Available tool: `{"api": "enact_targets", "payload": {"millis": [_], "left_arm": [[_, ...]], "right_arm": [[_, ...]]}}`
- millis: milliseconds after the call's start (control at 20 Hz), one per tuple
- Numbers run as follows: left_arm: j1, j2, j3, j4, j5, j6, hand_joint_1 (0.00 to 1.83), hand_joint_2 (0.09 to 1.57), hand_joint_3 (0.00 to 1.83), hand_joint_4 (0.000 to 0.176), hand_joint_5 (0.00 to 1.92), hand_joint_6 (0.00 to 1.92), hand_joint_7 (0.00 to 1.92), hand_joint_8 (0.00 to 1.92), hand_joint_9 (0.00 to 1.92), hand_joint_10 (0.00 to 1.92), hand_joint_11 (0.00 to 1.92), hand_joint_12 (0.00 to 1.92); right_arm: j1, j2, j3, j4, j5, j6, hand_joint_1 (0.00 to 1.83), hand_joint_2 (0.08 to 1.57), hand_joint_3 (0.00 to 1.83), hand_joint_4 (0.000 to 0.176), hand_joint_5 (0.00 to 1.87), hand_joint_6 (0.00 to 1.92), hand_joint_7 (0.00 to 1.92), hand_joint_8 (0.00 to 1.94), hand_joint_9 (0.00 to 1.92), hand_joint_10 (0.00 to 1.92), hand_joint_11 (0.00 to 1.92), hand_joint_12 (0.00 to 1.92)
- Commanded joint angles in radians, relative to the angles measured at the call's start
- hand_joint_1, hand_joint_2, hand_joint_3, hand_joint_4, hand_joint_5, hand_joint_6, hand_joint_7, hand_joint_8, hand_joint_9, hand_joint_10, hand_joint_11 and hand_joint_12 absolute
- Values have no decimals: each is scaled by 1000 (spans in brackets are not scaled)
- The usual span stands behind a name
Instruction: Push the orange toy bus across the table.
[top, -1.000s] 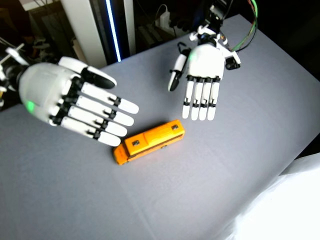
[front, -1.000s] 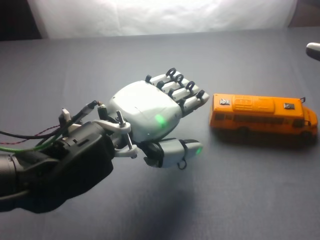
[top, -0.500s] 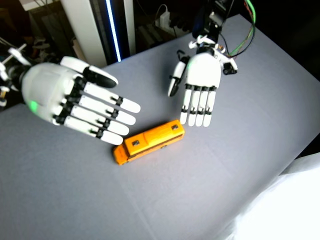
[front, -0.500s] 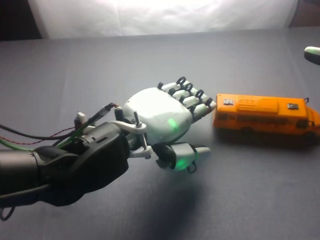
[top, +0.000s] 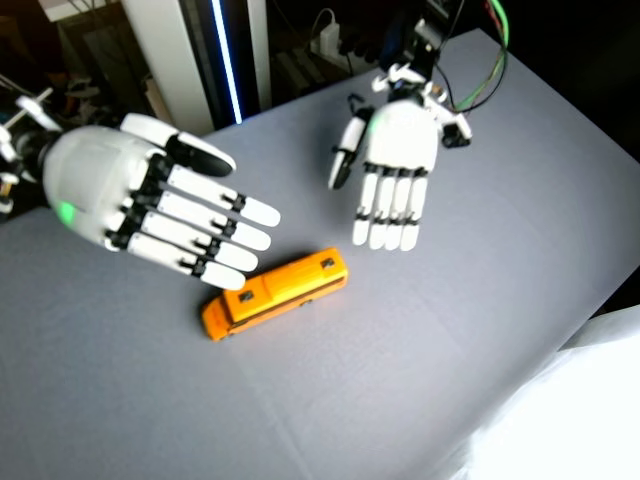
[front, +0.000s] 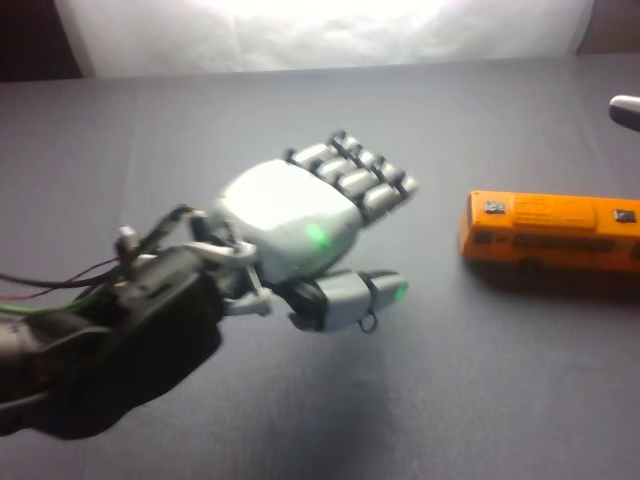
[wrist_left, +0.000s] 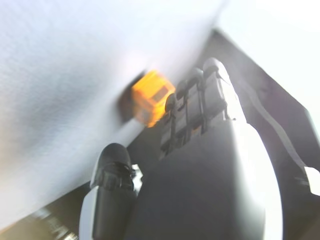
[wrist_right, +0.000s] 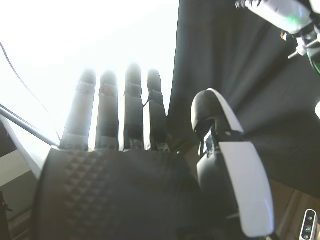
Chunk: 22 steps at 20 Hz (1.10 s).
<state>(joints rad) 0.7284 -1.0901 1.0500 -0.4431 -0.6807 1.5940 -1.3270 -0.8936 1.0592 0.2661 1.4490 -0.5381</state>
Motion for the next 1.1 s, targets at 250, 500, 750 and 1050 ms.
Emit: {"api": "enact_targets", "payload": {"millis": [250,500,750,1050], "left_arm": [[107,143,-80,123,-487,-355,0,1326,1,0,211,8,181,7,144,8,109,25],[240,240,-140,157,-811,-542,0,1360,7,0,289,7,293,12,227,5,191,68],[330,277,-194,144,-978,-543,0,1455,27,0,177,0,162,0,139,0,94,26],[382,286,-230,132,-1054,-548,0,1478,0,0,137,8,164,12,162,17,80,24]], "right_arm": [[2,5,-11,50,200,8,301,1352,0,14,404,2,396,0,244,4,163,0],[2,23,-20,57,313,16,421,1403,4,0,278,0,299,0,276,0,271,57],[5,35,-40,28,314,9,674,1409,0,0,242,2,332,5,363,11,304,97],[73,44,-82,-81,315,-53,1055,1391,5,52,13,5,291,4,513,3,560,109]]}}
